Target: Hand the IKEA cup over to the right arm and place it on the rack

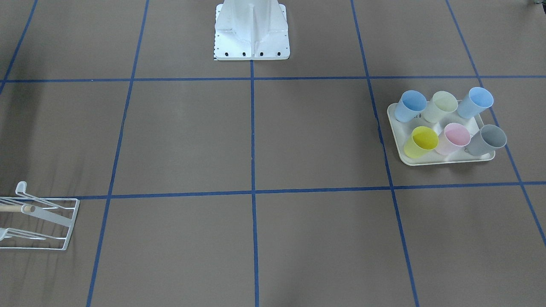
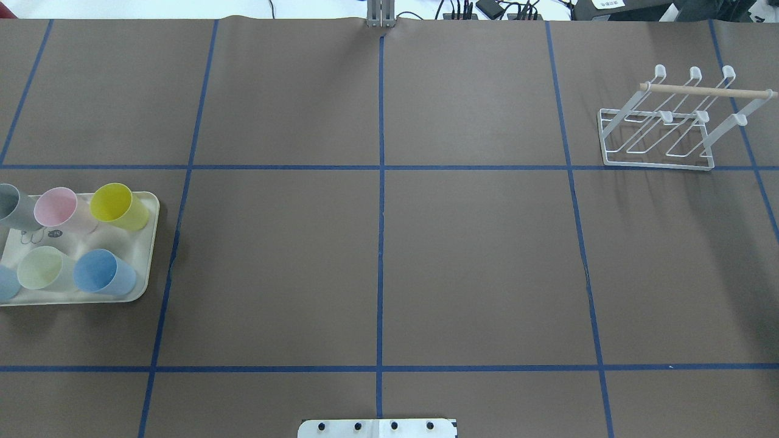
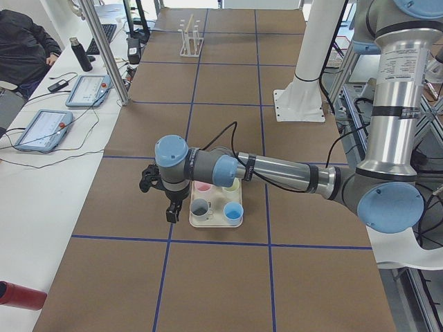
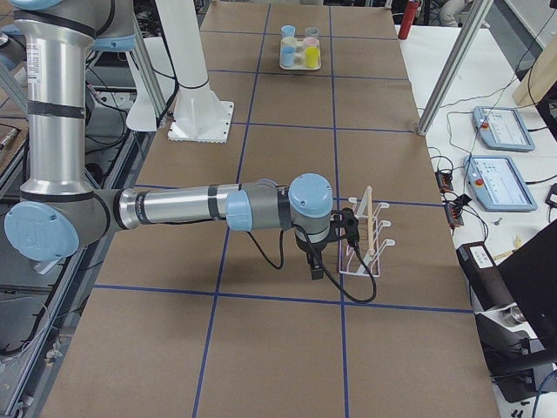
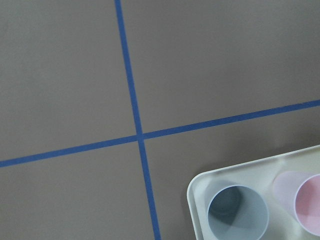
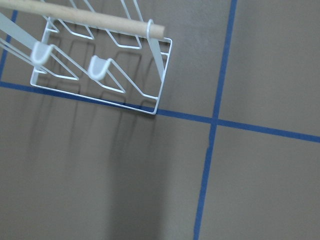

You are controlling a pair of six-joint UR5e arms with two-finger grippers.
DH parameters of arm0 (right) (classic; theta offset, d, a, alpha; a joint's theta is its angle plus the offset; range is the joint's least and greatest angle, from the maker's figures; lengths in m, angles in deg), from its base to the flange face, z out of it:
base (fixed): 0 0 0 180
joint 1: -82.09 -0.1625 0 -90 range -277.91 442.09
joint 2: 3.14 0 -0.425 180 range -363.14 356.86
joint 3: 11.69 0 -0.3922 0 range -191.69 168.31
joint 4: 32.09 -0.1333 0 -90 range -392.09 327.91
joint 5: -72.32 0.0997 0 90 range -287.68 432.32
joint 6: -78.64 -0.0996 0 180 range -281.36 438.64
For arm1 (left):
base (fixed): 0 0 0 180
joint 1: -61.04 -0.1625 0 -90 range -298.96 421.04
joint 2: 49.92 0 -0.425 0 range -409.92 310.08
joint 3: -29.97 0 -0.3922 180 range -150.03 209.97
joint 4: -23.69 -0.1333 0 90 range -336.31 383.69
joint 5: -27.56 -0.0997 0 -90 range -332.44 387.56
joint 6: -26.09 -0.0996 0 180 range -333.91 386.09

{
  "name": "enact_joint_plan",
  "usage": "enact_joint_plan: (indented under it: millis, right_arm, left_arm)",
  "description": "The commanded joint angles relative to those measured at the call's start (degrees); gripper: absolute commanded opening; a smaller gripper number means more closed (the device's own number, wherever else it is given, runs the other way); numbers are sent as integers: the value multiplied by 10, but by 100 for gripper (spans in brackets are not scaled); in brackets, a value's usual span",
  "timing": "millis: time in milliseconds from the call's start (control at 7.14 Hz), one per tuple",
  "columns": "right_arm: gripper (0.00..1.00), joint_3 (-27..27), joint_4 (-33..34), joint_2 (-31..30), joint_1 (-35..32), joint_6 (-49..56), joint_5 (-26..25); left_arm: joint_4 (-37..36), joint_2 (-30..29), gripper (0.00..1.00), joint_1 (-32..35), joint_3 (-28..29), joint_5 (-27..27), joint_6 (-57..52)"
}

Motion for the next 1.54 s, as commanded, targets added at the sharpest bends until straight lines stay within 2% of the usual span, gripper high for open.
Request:
enact_joint_plan:
  millis: [0,280,560,700,840,980,1260,1400]
  right_arm:
    - [100,1,-3,49,15,-12,27]
    - [100,3,-2,75,37,-15,29]
    - [100,4,-5,93,41,-50,30]
    - [100,-2,-7,95,58,-51,29]
    - [100,-2,-6,100,75,-53,26]
    - [100,-2,-6,100,80,-58,25]
    - [100,-2,-7,99,82,-184,29]
    - [100,-6,-26,100,87,-202,29]
  left_arm:
    - [12,-10,100,-20,-1,75,-4]
    - [55,-9,100,-21,0,160,-5]
    - [154,23,100,-20,24,156,-14]
    - [164,17,100,-20,61,154,8]
    - [165,23,100,-20,58,123,38]
    - [174,24,100,-20,55,47,77]
    - [219,27,96,-40,82,21,146]
    - [277,27,96,-57,104,1,200]
